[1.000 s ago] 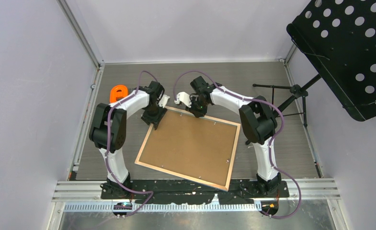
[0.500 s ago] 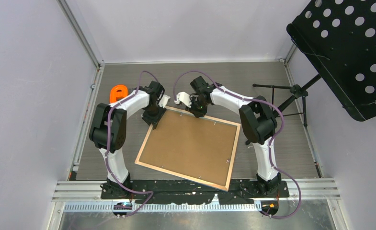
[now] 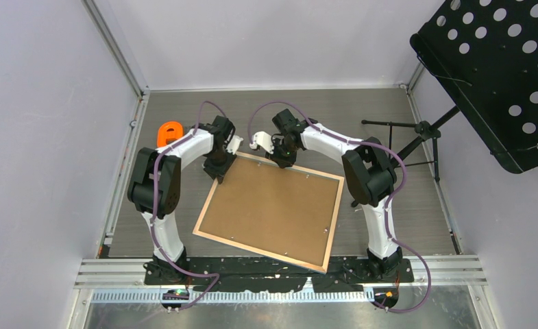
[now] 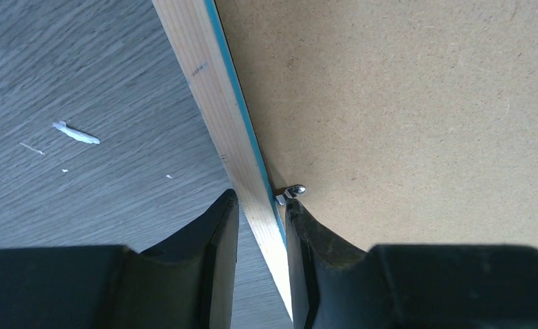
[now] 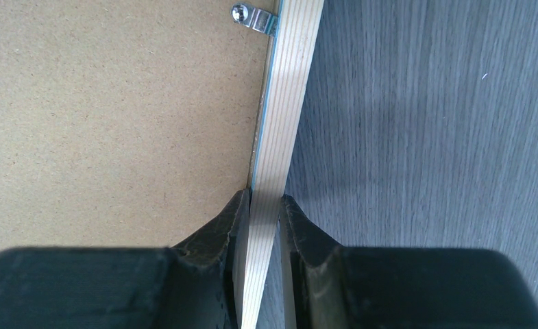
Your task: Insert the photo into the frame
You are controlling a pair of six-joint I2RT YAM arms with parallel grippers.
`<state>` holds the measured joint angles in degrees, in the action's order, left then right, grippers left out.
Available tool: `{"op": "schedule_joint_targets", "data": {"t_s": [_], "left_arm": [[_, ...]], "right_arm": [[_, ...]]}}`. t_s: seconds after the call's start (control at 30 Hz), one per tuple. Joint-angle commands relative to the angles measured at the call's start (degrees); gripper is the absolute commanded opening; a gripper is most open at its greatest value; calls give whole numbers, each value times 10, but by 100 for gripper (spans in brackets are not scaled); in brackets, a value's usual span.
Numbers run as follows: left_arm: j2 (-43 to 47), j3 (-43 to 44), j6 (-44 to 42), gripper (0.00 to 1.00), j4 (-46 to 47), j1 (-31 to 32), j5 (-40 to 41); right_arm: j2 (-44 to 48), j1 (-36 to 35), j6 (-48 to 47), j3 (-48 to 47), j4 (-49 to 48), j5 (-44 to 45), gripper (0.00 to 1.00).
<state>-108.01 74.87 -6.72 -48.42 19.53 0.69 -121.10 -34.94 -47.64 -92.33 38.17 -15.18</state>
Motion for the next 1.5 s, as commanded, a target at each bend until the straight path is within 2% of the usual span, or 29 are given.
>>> {"op": "schedule_joint_targets", "data": {"t_s": [0.0,0.13,0.3,0.5,0.67,0.87,0.97,1.23,1.47], "left_arm": [[32,5,-12,31,9,0,7],[33,5,-13,30,9,0,7],[31,6,-15,24,8,0,6],[34,7,-17,27,7,0,5],[33,11,-18,36,3,0,1],[44,10,-17,67,3,-2,4],[49,11,-15,75,2,-9,-2],[52,14,-18,80,-14,-42,-46],[65,-16,-25,81,-23,-78,-77]], "right_arm": [[18,-10,-7,11,25,-14,6],[16,-10,-8,10,25,-13,6],[16,-11,-9,11,26,-11,6],[15,-10,-9,10,26,-10,6],[15,-12,-8,8,26,-7,6],[14,-12,-6,5,26,-1,6],[11,-12,-4,1,27,2,6],[-8,-14,-13,-40,38,28,6],[-48,-14,-26,-129,70,32,6]]}}
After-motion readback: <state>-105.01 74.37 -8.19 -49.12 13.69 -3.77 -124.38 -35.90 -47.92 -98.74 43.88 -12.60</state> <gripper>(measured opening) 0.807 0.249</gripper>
